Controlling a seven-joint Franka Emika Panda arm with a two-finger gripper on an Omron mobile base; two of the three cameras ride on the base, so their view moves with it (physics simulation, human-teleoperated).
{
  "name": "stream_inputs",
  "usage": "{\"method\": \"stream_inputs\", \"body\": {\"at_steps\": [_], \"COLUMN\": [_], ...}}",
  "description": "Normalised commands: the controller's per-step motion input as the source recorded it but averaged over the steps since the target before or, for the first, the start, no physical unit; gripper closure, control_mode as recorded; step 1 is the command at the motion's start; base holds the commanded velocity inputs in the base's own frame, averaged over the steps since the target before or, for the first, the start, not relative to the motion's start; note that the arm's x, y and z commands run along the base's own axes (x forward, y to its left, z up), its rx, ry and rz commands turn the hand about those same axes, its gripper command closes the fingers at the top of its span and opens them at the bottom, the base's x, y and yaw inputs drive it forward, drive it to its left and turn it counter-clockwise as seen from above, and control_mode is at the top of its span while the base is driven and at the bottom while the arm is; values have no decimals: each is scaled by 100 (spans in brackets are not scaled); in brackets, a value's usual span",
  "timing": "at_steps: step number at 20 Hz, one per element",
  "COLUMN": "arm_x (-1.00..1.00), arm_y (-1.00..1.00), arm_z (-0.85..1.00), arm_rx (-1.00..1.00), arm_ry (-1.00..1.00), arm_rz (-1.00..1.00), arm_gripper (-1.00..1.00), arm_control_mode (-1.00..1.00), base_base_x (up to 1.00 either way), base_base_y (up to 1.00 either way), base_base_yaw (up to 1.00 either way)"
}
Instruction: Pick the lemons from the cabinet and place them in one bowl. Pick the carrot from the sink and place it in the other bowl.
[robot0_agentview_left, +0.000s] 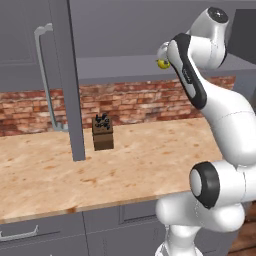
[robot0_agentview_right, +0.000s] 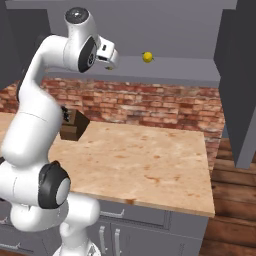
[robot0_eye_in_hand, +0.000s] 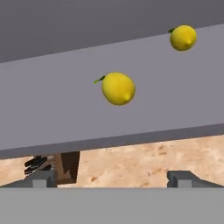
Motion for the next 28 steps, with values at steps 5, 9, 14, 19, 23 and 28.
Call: {"method": "stream_inputs", "body": {"at_steps": [5, 9, 14, 19, 23, 28], "arm_x": [47, 46, 53, 25, 15, 3], "arm_y": [0, 0, 0, 0, 0, 0], "arm_z": [-2, -3, -22, -12, -6, 0], "arm_rx": [-6, -4, -1, 0, 0, 0], "arm_ry": [-4, 0, -4, -6, -10, -5], "arm_rz": [0, 0, 0, 0, 0, 0], "arm_gripper": [-100, -100, -100, -100, -100, -100], "arm_control_mode": [-100, -100, -100, -100, -100, -100], "base_base_x": [0, 0, 0, 0, 0, 0], "base_base_y": [0, 0, 0, 0, 0, 0], "base_base_yaw": [0, 0, 0, 0, 0, 0]}}
